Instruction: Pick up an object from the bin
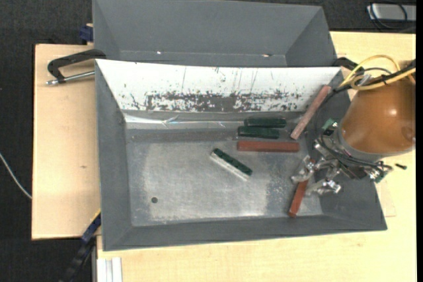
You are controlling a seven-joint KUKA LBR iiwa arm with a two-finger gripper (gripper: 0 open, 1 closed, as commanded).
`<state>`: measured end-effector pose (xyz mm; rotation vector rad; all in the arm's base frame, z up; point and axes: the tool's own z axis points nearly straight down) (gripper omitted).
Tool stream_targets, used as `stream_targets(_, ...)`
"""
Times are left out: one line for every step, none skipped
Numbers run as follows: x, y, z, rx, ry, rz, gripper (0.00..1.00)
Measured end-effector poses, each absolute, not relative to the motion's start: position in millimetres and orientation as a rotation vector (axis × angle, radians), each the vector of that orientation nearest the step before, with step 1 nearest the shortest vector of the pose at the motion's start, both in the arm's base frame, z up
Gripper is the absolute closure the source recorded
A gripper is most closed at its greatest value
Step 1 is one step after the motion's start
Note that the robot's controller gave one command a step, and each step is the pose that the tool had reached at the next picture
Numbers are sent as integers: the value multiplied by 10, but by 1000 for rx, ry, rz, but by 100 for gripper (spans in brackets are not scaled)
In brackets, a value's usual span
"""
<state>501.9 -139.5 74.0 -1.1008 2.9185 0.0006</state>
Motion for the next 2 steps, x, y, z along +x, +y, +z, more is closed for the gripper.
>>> stream_targets(5019,-1395,741,-1101,2919,1,100)
stream_targets(4984,-1381,2219,-1044,2957,-2,100)
